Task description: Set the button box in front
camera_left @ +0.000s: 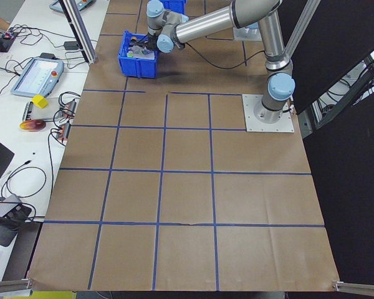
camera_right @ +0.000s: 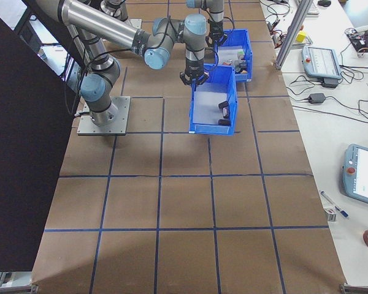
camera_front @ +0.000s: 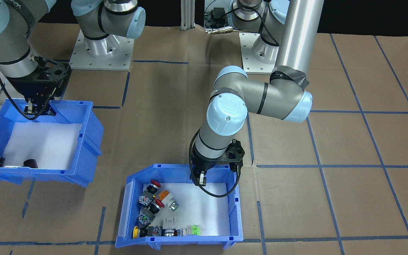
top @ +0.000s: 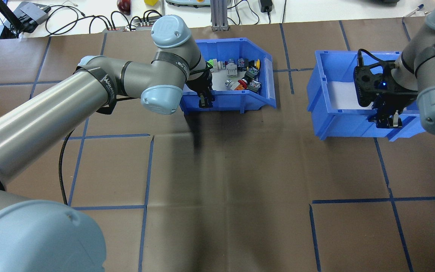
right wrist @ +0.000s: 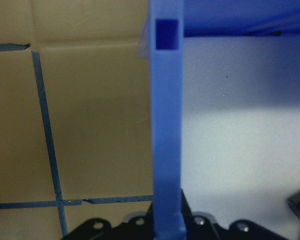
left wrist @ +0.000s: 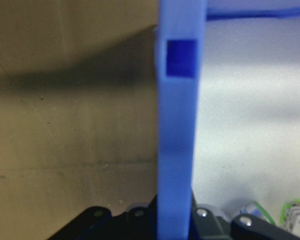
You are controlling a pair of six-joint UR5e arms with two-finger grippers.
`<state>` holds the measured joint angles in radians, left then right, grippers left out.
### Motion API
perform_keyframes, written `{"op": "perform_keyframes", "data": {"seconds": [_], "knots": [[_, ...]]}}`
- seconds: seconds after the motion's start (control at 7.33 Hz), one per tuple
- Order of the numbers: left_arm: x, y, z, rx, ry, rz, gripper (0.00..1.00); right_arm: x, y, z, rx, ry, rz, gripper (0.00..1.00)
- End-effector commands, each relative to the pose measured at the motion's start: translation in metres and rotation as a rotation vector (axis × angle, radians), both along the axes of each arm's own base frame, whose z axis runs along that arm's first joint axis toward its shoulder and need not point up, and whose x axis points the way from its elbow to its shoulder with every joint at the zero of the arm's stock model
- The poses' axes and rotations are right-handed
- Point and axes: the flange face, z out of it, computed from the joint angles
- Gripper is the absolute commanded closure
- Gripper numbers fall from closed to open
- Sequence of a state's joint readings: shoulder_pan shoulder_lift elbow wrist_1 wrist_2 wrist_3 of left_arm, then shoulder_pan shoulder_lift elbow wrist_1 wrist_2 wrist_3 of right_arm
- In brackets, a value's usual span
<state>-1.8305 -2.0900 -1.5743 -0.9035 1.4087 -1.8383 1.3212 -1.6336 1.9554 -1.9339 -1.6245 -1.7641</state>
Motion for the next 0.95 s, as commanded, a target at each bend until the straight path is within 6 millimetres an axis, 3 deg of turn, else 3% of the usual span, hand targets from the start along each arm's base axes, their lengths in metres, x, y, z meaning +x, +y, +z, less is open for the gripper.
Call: {"op": "perform_keyframes", "data": {"seconds": [0.0, 0.55, 0.82], "knots": [[-0.0037, 0.0005, -0.0010, 0.004, 0.001, 0.015, 1.00, 0.0005, 0.0022, -0.0010, 0.001, -0.002, 0.000, 0.95], [-0.0066, 0.0051, -0.0041, 0.020, 0.003, 0.054, 0.99, 0.0007, 0.0046, -0.0026, 0.011, 0.000, -0.002, 0.94], [-0.0064, 0.0034, -0.0037, 0.032, -0.002, 0.019, 0.64, 0.0015, 0.0059, -0.0019, 0.014, 0.001, -0.002, 0.94]]}}
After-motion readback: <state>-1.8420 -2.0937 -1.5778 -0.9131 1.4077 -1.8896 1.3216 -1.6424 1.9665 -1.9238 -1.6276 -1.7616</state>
